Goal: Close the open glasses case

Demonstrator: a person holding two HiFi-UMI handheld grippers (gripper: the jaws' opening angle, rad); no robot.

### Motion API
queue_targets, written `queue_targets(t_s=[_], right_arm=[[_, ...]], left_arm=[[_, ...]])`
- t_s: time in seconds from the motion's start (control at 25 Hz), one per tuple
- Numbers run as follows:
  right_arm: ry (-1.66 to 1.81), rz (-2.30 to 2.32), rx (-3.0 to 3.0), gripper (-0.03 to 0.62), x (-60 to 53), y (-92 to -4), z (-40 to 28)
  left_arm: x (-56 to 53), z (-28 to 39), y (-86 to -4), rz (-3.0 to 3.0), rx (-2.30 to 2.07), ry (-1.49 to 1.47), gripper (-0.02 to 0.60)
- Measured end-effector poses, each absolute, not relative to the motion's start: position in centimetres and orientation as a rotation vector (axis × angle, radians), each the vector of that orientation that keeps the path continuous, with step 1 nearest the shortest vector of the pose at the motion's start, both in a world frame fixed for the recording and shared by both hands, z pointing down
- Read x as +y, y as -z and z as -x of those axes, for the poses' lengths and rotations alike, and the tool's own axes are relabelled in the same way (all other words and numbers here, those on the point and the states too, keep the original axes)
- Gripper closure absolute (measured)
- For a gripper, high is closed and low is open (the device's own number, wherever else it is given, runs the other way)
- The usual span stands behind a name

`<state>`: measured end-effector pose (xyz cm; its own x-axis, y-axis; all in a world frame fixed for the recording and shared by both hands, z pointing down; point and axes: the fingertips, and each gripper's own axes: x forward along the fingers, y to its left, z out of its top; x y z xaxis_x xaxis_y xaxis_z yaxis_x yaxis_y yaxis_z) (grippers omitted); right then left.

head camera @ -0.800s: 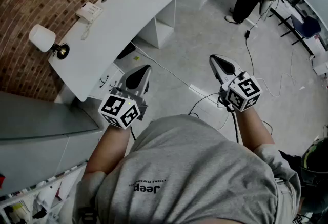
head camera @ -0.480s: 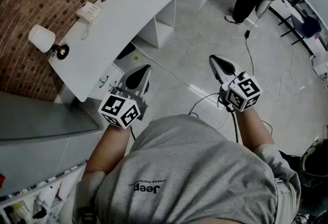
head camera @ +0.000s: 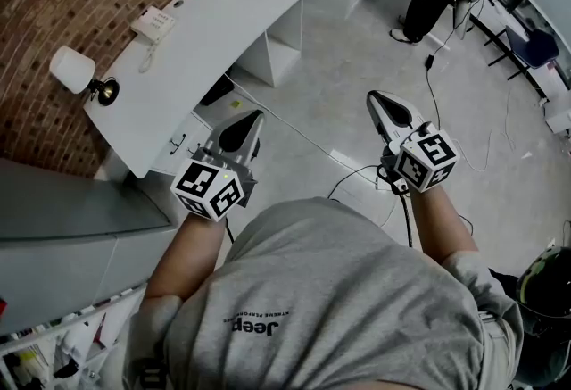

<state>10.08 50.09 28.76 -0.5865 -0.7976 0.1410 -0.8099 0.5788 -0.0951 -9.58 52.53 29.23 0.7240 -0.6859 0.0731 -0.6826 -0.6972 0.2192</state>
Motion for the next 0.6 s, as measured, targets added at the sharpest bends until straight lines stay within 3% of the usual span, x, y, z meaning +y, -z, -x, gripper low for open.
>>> queue_targets(t_s=[0.6], right_arm=[[-0.199,-1.218,-2.761,0.585,52.2,-28.2,-17.9]], left_arm=[[55.5,-0.8,-27.8,-2.694,-1.169,0.060,0.584]])
